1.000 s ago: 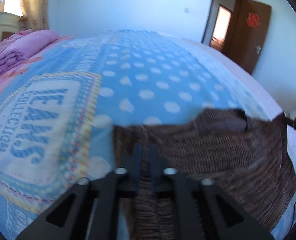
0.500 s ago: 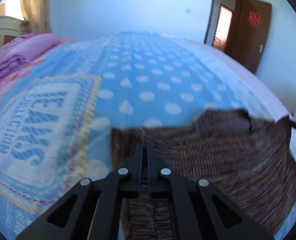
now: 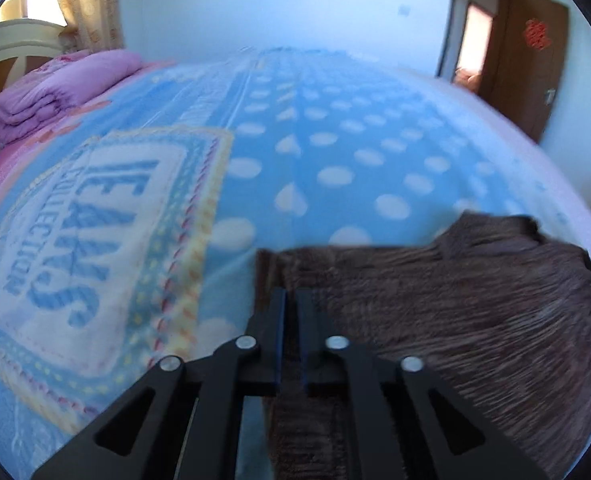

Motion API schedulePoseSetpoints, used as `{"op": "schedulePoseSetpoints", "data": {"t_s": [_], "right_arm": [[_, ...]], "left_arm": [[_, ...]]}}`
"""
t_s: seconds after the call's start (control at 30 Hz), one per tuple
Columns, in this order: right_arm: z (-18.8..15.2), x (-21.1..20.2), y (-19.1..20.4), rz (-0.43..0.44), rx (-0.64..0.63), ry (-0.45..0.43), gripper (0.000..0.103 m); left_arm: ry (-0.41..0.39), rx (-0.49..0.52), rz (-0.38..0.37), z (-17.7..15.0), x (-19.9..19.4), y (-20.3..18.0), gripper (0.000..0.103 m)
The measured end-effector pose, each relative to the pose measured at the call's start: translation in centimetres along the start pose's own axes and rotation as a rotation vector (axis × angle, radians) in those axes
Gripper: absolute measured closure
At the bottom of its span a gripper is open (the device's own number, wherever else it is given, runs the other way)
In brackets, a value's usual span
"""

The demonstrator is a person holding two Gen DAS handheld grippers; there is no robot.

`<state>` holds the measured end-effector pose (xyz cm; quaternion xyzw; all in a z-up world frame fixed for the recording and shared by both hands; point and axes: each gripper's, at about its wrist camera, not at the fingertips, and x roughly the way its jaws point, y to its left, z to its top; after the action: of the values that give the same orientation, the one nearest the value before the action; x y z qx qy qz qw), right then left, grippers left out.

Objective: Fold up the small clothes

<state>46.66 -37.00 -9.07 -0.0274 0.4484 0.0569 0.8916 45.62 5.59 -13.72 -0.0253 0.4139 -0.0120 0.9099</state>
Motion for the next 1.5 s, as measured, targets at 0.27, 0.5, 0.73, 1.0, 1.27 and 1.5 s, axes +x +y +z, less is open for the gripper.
{"op": "schedulePoseSetpoints", "data": {"t_s": [0.27,0.5,0.73,1.0,1.27,1.5], "right_arm": [[-3.3,-7.1,2.2,0.1,-0.06,-0.07,0.062],[-10.6,-8.3,4.1,0.19,-0.132,0.028,0.073],[-13.5,-9.9,5.0,0.171,-0.151,0.135,0.08],[-9.6,-11.3,6.9,0.125,-0.163,-0.071,0.071],[-12.3,-7.7,4.5,0.205,0.004,0.079,0.07],[-13.5,-10.0,6.0,0.151,-0.06,0.111,0.07]], "left_arm": [[-0.202,0.107,0.022,-4.1,-9.5,-1.1,0.043],[-0.093,0.269,0.01,-11.3,-9.9,-4.1,0.032],[0.024,0.166,0.008,-11.2,-8.8,-1.9,0.021],[0.034,0.144,0.047,-11.4,-8.3,-1.7,0.007],[0.045,0.129,0.037,-11.9,-8.5,-1.3,0.004],[0.057,0.13,0.038,-12.0,-8.7,-1.2,0.001]]}}
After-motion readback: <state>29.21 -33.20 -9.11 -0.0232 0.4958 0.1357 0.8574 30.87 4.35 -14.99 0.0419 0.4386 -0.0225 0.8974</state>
